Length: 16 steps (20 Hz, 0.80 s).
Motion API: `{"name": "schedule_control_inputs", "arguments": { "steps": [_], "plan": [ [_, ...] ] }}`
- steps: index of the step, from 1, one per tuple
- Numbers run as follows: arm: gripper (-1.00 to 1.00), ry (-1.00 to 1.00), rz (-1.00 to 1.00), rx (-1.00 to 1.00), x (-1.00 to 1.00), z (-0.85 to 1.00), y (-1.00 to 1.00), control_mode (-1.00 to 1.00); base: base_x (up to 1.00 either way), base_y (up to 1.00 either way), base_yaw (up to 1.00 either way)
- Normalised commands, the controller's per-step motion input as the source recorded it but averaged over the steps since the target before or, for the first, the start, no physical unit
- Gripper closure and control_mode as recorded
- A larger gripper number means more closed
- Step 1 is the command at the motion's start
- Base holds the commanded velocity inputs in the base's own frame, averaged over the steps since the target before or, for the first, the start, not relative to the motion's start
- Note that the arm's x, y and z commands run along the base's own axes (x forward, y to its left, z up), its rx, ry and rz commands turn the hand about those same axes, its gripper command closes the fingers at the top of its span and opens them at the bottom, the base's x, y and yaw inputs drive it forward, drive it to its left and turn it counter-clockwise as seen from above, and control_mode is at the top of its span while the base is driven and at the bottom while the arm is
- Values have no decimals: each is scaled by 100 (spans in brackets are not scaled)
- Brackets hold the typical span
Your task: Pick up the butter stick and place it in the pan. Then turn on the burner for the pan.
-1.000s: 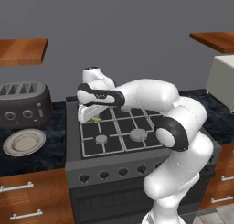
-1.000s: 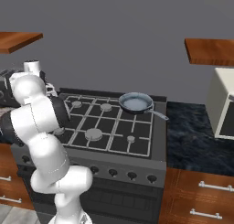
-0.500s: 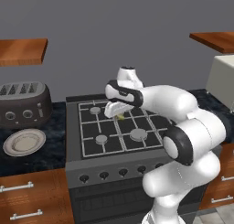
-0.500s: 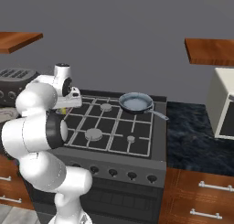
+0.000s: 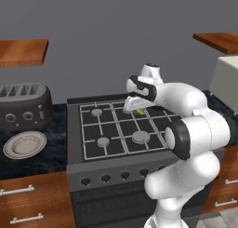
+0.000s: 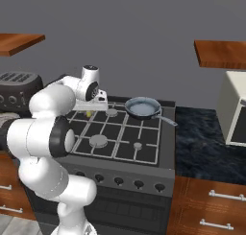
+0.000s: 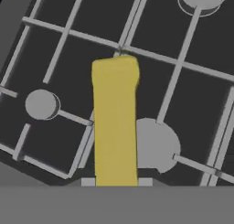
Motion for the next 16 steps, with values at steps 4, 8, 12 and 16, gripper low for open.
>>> {"name": "schedule_control_inputs", "arguments": {
  "steps": [4, 8, 12, 16],
  "plan": [
    [100, 5, -20, 0, 53, 7, -53, -100, 0, 0, 0],
    [100, 3, -20, -3, 51, 0, -46, -100, 0, 0, 0],
    [100, 2, -26, -3, 63, 0, -44, -100, 0, 0, 0],
    [100, 4, -25, -3, 64, 0, -42, -100, 0, 0, 0]
  ]
}}
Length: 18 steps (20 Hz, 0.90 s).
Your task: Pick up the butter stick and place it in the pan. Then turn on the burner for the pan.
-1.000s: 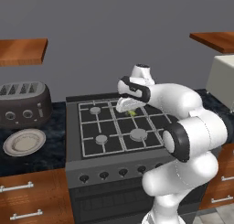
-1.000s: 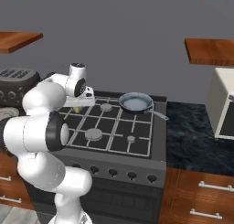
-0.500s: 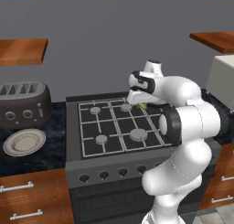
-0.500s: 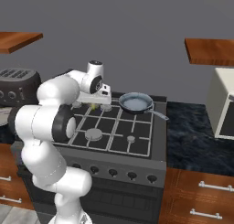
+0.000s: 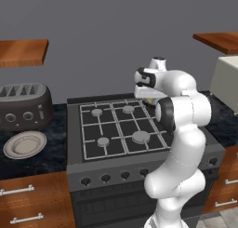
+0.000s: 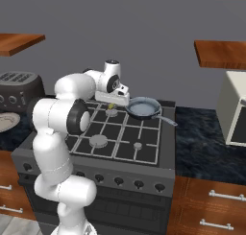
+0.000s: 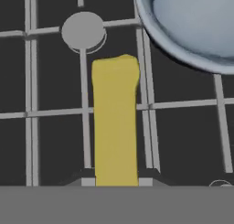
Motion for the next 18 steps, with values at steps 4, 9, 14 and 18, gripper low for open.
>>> {"name": "schedule_control_inputs", "arguments": {
  "steps": [4, 9, 14, 18],
  "plan": [
    [100, 3, -25, 0, 62, 0, -46, -100, 0, 0, 0],
    [100, 2, -24, 0, 54, -4, -54, -100, 0, 0, 0],
    [100, 2, -22, 0, 40, -26, -53, -100, 0, 0, 0],
    [100, 1, -21, 0, 34, -38, -44, -100, 0, 0, 0]
  ]
}}
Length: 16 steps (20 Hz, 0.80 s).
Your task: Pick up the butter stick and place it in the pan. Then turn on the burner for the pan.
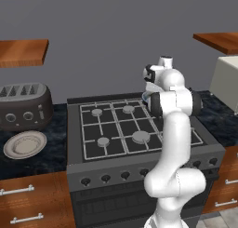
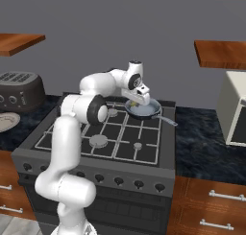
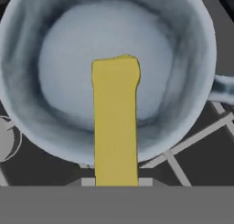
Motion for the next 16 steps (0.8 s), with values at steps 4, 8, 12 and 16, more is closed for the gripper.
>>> {"name": "schedule_control_inputs", "arguments": {
  "steps": [4, 8, 12, 16],
  "plan": [
    [100, 2, -15, 0, 30, -29, -42, -100, 0, 0, 0],
    [100, 2, -7, 0, 31, -25, -24, -100, 0, 0, 0],
    [100, 5, -3, 0, 17, -20, -11, -100, 0, 0, 0],
    [100, 4, -1, 0, 8, -19, -1, -100, 0, 0, 0]
  ]
}}
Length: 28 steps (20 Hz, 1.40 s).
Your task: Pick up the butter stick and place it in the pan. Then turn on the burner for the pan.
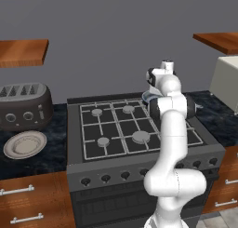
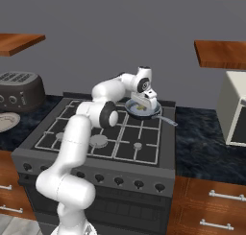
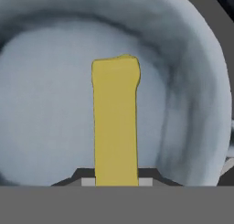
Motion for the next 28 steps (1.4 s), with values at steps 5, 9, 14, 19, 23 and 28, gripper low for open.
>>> {"name": "schedule_control_inputs", "arguments": {
  "steps": [5, 9, 14, 19, 23, 28],
  "plan": [
    [100, 4, 0, 0, 0, -19, 0, -100, 0, 0, 0],
    [-100, 4, 0, 0, 0, -4, 0, -100, 0, 0, 0],
    [-100, 0, 0, 0, -2, 0, 0, -100, 0, 0, 0],
    [-100, -1, 0, 0, -46, 1, 0, -100, 0, 0, 0],
    [-100, -1, 0, 0, -83, 2, 0, -100, 0, 0, 0],
    [-100, -4, 1, 0, -100, 0, 3, -100, 0, 0, 0]
  ]
}}
